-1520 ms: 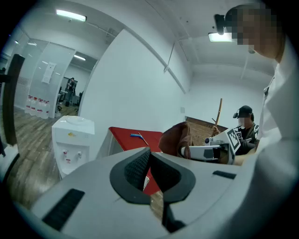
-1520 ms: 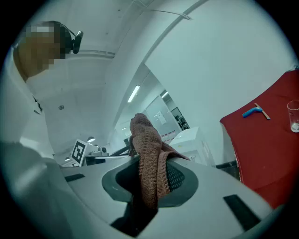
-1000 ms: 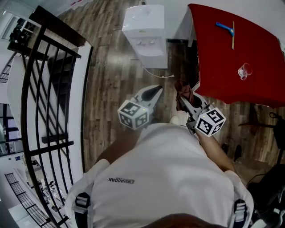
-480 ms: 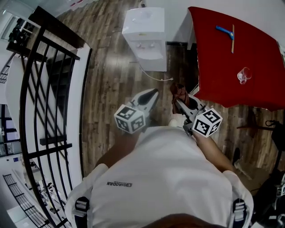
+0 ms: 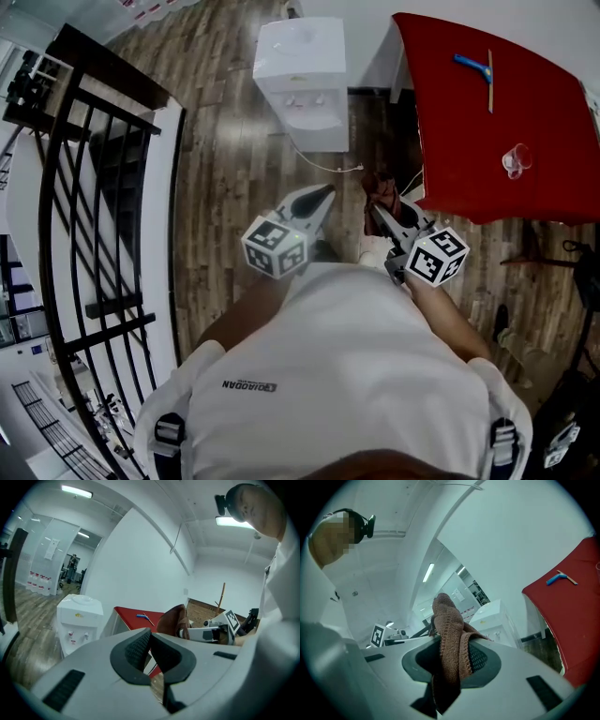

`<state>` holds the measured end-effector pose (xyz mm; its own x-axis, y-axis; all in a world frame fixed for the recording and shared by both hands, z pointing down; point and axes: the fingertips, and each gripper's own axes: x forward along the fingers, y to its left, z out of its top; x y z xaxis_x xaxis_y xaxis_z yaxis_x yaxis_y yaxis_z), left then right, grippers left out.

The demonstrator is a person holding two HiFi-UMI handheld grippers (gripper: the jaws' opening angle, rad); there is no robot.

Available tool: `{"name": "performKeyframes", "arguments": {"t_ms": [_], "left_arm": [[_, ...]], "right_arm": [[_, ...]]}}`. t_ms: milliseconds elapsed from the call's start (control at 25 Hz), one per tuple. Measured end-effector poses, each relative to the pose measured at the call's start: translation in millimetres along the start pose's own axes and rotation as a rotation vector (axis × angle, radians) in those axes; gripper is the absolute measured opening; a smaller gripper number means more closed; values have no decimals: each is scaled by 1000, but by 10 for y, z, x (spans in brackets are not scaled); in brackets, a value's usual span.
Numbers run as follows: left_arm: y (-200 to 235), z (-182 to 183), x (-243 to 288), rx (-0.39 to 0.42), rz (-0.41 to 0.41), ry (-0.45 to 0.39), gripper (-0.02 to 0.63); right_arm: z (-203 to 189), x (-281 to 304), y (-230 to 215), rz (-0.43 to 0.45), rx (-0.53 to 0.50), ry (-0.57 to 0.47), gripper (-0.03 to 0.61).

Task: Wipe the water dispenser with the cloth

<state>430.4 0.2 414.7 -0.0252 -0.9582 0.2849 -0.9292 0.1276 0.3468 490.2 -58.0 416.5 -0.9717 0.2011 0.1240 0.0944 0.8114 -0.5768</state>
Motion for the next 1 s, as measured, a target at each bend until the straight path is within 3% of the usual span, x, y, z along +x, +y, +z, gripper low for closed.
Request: {"name": "performKeyframes", "arguments": {"t_ms": [200, 480, 1000], "left_arm": [[270, 188, 129, 18, -68, 4, -3], [1054, 550, 12, 18, -46, -41, -3], [1841, 597, -341, 43, -75, -2, -3]], "right_arm": [[155, 306, -58, -66, -30, -16, 86], [339, 875, -140, -122, -16, -27, 86], [323, 1562, -50, -230, -25, -21, 86]]}}
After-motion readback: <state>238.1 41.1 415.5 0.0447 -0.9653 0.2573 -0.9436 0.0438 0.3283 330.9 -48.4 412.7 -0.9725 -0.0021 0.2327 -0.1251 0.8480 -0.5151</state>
